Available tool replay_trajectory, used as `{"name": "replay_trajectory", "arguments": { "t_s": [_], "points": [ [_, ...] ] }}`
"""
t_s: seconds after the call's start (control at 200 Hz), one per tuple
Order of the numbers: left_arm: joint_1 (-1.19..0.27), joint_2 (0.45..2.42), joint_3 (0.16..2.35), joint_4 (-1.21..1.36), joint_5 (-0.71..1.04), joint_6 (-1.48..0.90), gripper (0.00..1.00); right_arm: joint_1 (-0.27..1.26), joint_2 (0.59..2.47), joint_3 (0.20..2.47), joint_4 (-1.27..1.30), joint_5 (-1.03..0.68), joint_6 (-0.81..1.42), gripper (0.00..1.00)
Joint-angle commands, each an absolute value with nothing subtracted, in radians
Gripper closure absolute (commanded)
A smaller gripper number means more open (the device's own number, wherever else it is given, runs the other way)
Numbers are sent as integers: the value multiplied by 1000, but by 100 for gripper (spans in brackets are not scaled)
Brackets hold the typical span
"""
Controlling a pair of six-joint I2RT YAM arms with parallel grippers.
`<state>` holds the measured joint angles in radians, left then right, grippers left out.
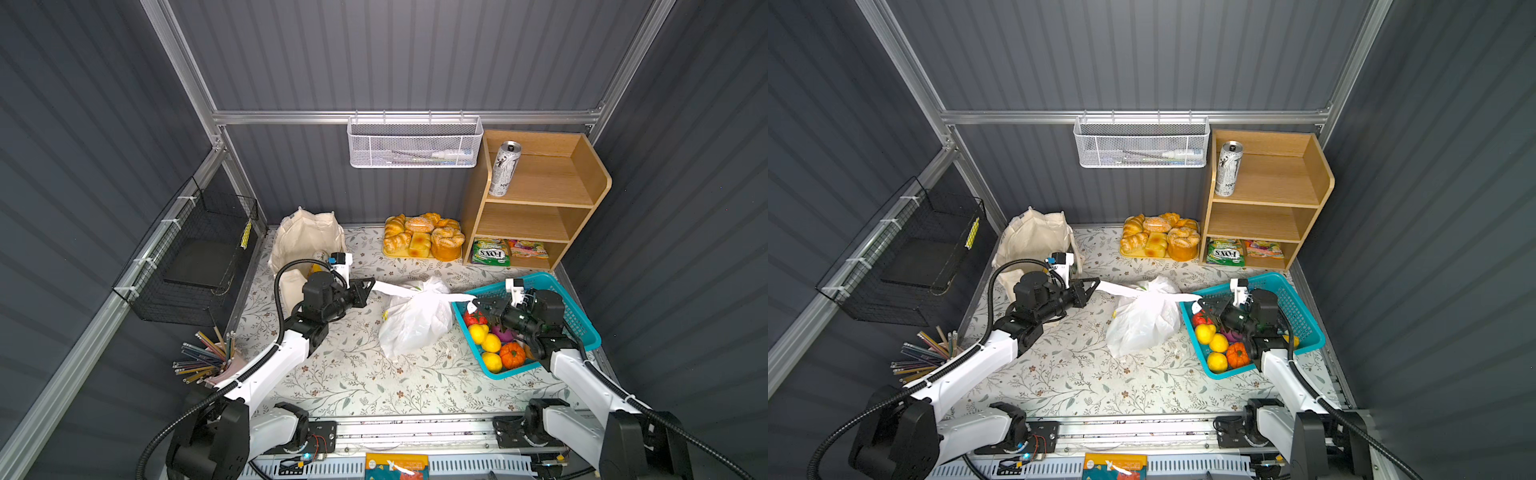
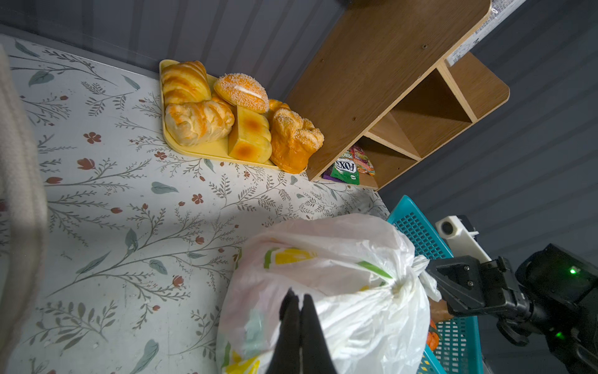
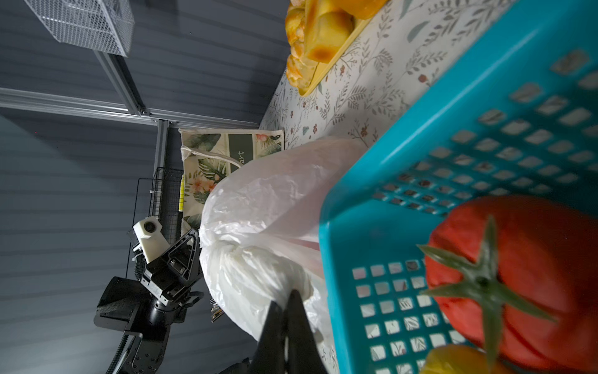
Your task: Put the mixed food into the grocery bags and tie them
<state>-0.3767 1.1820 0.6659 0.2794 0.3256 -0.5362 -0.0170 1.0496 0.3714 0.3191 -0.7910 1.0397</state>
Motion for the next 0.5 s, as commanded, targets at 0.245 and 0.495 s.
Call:
{"name": "replay_trajectory", "arguments": {
  "t_s": [0.245, 0.495],
  "points": [
    [-244, 1163, 703, 203, 85, -509, 100, -120, 1047, 346, 305, -567, 1099, 100],
    [-246, 1221, 789, 158, 251, -402, 91, -112, 1105, 442, 201, -702, 985, 100]
  ]
}}
